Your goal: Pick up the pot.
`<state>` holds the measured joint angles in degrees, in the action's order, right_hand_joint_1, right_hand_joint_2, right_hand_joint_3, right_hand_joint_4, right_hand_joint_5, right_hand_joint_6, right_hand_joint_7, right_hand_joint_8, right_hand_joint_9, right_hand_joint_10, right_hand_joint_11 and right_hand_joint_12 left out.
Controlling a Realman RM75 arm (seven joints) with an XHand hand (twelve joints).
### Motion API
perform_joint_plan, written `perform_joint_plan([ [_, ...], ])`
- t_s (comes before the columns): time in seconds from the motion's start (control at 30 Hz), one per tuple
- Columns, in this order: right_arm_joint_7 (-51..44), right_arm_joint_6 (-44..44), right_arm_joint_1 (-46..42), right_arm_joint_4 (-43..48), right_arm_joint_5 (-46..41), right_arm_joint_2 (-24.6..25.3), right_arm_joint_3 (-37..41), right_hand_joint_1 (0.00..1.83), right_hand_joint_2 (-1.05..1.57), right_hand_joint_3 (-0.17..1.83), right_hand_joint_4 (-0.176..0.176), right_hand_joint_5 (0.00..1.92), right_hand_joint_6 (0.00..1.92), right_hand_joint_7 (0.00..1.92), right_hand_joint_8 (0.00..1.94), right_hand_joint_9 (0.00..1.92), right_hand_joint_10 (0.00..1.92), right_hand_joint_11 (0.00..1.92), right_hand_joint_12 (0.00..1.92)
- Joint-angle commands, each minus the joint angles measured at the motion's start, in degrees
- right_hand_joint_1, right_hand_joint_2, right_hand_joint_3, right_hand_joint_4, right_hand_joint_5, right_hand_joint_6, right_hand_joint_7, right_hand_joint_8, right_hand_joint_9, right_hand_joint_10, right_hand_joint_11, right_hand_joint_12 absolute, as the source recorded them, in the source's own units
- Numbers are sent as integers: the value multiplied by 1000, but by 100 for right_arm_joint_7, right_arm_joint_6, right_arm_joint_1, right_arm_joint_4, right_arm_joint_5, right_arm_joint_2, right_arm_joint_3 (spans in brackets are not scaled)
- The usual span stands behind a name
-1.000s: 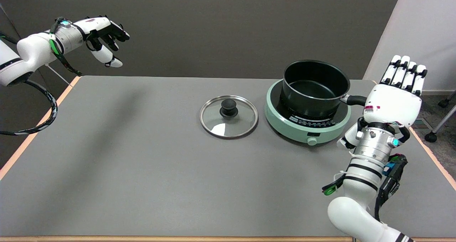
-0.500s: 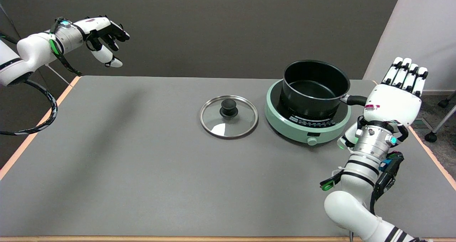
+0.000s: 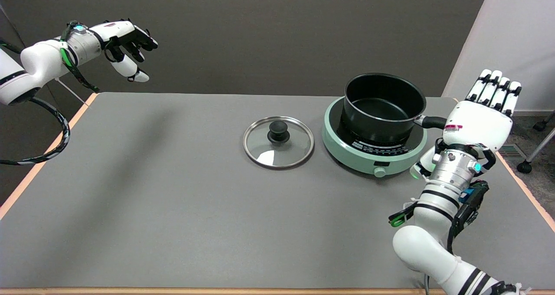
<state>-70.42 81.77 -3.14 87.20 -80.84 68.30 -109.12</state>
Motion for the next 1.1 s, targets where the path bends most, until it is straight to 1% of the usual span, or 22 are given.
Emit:
perform_joint_plan([
  [0.03,32,8,209,-196,-295,-28,-25,1387,-911,877,-176,100,100,100,100,100,100,100,100],
  [0.2,30,-175,436,-294,-485,-101,8,1385,-872,834,-176,97,97,97,97,97,97,97,97],
  [0.37,8,-390,664,-411,-831,-253,6,1381,-858,826,-176,99,99,99,99,99,99,99,99],
  [0.53,-15,-614,847,-490,-957,-300,-9,1375,-856,827,-176,96,96,96,96,96,96,96,96],
  [0.77,-58,-651,891,-456,-1136,-315,8,1357,-870,831,-176,97,97,97,97,97,97,97,97],
  [0.93,-433,-612,828,-288,-1294,-315,31,1347,-896,876,-176,81,81,81,81,81,81,81,81],
  [0.97,-461,-610,819,-262,-1320,-315,39,1363,-905,898,-174,71,71,71,71,71,71,71,71],
  [1.0,-516,-585,795,-214,-1361,-316,46,1365,-909,910,-165,63,63,63,63,63,63,63,63],
  [1.07,-576,-538,771,-144,-1441,-340,47,1344,-916,925,-135,51,51,51,51,51,51,51,51],
  [1.1,-591,-512,747,-112,-1487,-349,47,1338,-918,930,-128,50,50,50,50,50,50,50,50],
])
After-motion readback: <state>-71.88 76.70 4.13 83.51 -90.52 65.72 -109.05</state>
